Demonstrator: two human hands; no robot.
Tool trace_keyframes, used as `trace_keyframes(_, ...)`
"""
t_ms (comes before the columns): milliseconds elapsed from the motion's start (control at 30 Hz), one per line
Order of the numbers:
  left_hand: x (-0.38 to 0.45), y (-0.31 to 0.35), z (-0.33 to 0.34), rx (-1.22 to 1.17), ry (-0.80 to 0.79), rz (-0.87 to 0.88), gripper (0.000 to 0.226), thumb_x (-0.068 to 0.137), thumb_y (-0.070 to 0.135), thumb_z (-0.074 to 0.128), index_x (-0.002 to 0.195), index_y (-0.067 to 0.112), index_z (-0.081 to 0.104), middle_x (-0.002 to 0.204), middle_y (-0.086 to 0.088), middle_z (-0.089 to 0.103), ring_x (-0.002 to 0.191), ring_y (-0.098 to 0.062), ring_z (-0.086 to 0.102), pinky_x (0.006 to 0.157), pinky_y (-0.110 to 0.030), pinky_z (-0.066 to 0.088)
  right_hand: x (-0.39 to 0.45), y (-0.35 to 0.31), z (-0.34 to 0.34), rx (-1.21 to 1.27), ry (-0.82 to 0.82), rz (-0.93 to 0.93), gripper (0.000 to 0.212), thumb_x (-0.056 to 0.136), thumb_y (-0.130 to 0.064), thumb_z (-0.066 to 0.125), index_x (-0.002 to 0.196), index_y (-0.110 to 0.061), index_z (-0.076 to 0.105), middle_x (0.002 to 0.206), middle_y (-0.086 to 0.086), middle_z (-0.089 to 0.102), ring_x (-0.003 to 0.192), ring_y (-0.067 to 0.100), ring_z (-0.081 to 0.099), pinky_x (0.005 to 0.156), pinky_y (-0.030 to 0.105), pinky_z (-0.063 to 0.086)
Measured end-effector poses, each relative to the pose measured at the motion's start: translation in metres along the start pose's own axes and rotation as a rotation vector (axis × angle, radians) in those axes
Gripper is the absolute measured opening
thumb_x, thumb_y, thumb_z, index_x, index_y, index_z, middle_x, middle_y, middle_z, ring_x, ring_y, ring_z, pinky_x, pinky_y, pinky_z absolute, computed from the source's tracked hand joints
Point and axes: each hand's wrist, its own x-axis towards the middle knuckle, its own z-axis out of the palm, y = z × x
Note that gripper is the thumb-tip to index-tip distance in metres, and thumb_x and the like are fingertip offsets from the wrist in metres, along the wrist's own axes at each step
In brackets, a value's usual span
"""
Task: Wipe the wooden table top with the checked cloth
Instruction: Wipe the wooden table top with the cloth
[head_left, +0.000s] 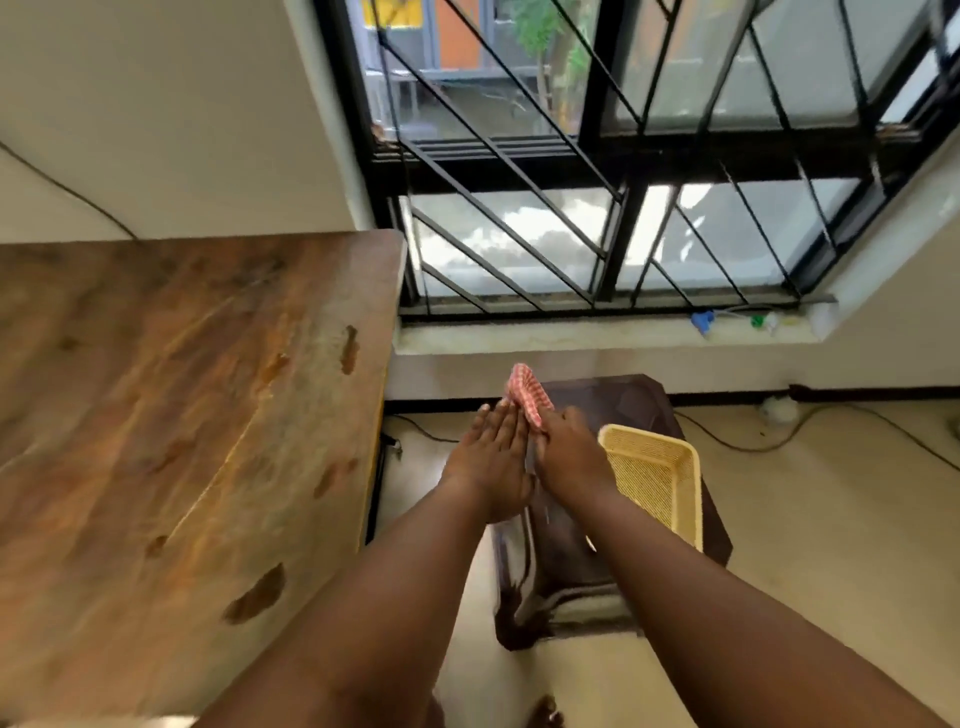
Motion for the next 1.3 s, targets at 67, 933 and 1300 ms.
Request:
trace_keyframes(67, -0.02, -0.027, -0.003, -0.019, 0.047, -0.058, 0.072, 0.098, 0.045, 0.021, 0.149, 0.007, -0.012, 0.16, -0.014, -0.012, 0.147, -0.024, -0.016, 0.116, -0.04, -0.017, -0.002, -0.032, 0.003, 0.049, -0.011, -0.112, 0.035, 0.095, -0.019, 0.041, 0.129, -0.018, 0.051, 0.125, 0.014, 0.051, 0.109, 0.03, 0.053, 0.089, 0.034, 0.042)
trace_keyframes(933, -0.283, -0.229, 0.116, -0.161, 0.046, -0.28, 0.059, 0.099, 0.045, 0.017, 0.152, 0.018, 0.019, 0.16, -0.006, 0.019, 0.148, -0.024, 0.01, 0.117, -0.044, -0.005, -0.146, -0.204, 0.18, -0.515, -0.524, -0.451, 0.051, 0.095, -0.031, 0.035, 0.146, -0.03, 0.027, 0.155, 0.0, 0.027, 0.142, 0.022, 0.024, 0.114, 0.039, 0.02)
trace_keyframes(1300, -0.271, -0.217, 0.117, -0.128, 0.074, -0.197, 0.066, 0.097, 0.057, 0.01, 0.154, 0.023, 0.008, 0.161, -0.003, 0.009, 0.148, -0.024, 0.001, 0.115, -0.04, -0.012, -0.206, -0.154, 0.165, -0.465, -0.48, -0.682, 0.058, 0.094, -0.058, 0.02, 0.145, -0.032, 0.03, 0.152, -0.006, 0.031, 0.144, 0.019, 0.019, 0.111, 0.031, -0.005)
